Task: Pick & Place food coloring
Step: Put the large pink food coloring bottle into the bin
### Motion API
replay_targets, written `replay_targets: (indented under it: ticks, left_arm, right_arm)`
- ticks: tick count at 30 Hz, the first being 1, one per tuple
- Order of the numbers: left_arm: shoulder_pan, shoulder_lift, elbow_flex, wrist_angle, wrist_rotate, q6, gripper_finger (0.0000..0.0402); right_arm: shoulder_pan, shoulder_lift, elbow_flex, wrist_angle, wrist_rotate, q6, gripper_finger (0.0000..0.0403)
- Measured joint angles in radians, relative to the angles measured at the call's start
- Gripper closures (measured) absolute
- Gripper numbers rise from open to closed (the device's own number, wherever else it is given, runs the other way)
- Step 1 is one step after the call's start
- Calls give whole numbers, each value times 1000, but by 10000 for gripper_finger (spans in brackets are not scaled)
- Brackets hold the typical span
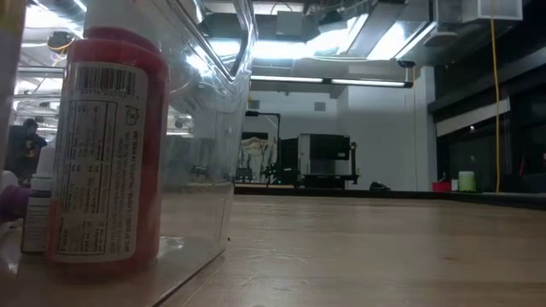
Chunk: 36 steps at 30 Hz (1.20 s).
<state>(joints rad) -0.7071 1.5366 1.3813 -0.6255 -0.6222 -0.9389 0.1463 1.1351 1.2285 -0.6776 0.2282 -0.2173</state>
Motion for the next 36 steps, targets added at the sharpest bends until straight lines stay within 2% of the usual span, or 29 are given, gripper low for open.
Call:
replay_targets:
  ticks: [4, 13, 27, 36]
  left_arm:
    - [-81, 30, -1, -1, -62, -147, 263]
    - [-206, 139, -1, 2, -14, -299, 263]
    - [-222, 315, -1, 100, -6, -332, 263]
    - [-222, 369, -1, 108, -11, -331, 263]
  right_arm:
    - [-8, 8, -2, 3, -1, -53, 181]
    - [-73, 10, -8, 15, -46, -73, 182]
    - [-79, 10, -8, 22, -65, -72, 182]
    - [-79, 10, -8, 23, -80, -53, 182]
